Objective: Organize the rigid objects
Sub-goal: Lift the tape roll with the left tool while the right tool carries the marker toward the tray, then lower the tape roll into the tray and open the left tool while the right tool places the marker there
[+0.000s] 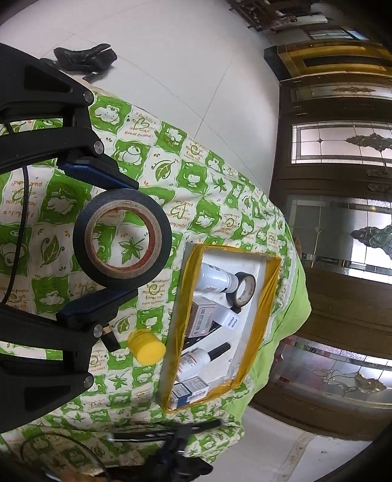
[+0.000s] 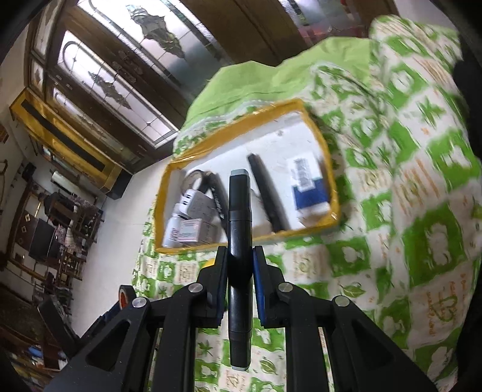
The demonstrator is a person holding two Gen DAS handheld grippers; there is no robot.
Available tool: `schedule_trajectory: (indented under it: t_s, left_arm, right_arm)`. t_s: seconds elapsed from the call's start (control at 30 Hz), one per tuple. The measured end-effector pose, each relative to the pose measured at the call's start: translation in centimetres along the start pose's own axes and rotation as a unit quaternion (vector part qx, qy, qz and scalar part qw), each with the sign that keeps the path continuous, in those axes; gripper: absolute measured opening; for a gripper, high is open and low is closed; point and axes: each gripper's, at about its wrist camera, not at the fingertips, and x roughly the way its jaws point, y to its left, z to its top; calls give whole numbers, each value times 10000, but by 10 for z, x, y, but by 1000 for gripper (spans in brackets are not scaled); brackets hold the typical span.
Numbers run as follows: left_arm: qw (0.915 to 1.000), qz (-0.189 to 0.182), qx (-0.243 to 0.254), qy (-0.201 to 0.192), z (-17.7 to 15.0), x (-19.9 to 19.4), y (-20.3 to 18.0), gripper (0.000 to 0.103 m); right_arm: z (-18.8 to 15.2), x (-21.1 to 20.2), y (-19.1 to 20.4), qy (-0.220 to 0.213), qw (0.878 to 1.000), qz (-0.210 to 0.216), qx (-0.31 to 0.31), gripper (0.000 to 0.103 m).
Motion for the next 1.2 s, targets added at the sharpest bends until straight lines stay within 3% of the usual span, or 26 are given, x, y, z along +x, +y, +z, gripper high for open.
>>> schedule_trajectory:
  t_s: [0.37, 0.63, 0.93, 1.2]
  left_arm:
    - [9996, 153, 227, 43, -1, 5, -8, 66]
    - [9992, 219, 334, 90, -3, 8, -11, 66]
    - [9992, 200, 323, 144, -3, 11, -10, 66]
    - [9983, 159, 496, 276, -1, 14, -22, 66]
  right_arm:
    - [50, 2, 17, -372, 9989, 45, -289, 16]
    - [48, 8, -10, -300, 9995, 24, 53, 16]
    - [48, 2, -9, -372, 9993, 20, 29, 16]
    - [56, -12, -11, -513, 9982, 267, 142, 16]
